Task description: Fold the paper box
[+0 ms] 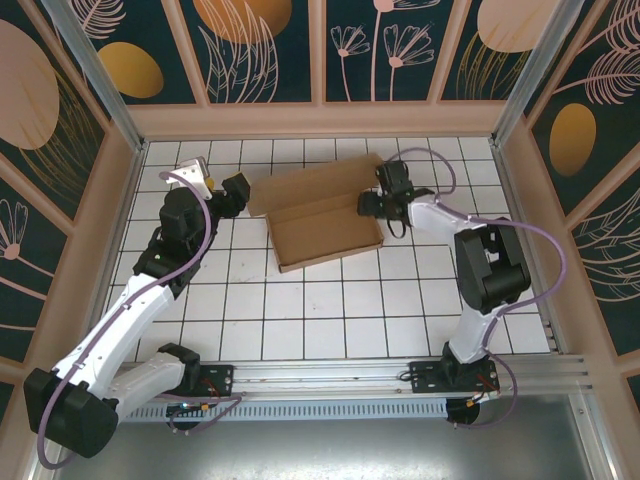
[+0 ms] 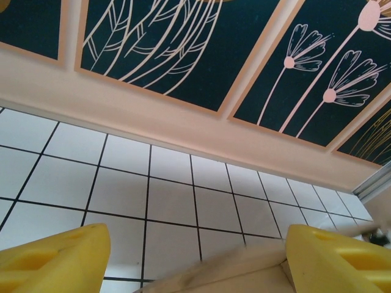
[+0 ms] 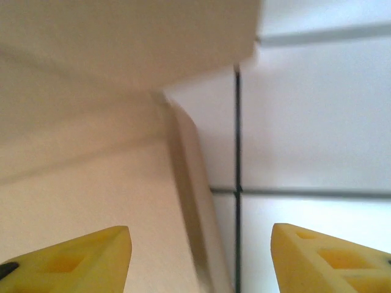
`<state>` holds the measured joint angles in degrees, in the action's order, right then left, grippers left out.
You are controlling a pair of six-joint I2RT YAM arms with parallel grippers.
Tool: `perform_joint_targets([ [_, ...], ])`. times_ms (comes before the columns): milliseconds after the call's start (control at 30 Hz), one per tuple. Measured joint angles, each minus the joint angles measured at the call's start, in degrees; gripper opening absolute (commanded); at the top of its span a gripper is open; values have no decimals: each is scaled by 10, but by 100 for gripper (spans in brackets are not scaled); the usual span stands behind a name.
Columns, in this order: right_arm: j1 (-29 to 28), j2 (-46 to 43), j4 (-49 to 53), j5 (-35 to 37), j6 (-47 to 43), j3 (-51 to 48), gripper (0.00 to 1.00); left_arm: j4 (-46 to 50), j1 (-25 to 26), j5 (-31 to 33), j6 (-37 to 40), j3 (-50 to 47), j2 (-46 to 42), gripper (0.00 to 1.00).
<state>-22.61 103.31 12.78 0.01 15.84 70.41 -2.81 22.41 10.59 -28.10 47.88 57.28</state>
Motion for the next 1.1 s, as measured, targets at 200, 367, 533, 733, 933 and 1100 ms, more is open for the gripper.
perform_joint_targets([
  [200, 4, 30, 34, 2, -10, 132, 65, -9, 0, 9, 9, -9, 1, 76],
  [367, 20, 31, 18, -21, -36, 123, 65, -31, 0, 8, 20, -37, 18, 75],
  [533, 46, 31, -21, -46, -73, 80, 64, -49, 0, 11, 43, -58, 40, 77],
  [733, 74, 0, -161, -65, -132, -10, 68, -94, -30, -28, 77, -70, 92, 79],
  [933, 113, -42, -350, -175, -219, -146, 69, -135, -65, -91, 109, -74, 165, 75],
  [1100, 153, -34, -469, -309, -245, -158, 67, -163, -66, -108, 140, -75, 193, 75],
])
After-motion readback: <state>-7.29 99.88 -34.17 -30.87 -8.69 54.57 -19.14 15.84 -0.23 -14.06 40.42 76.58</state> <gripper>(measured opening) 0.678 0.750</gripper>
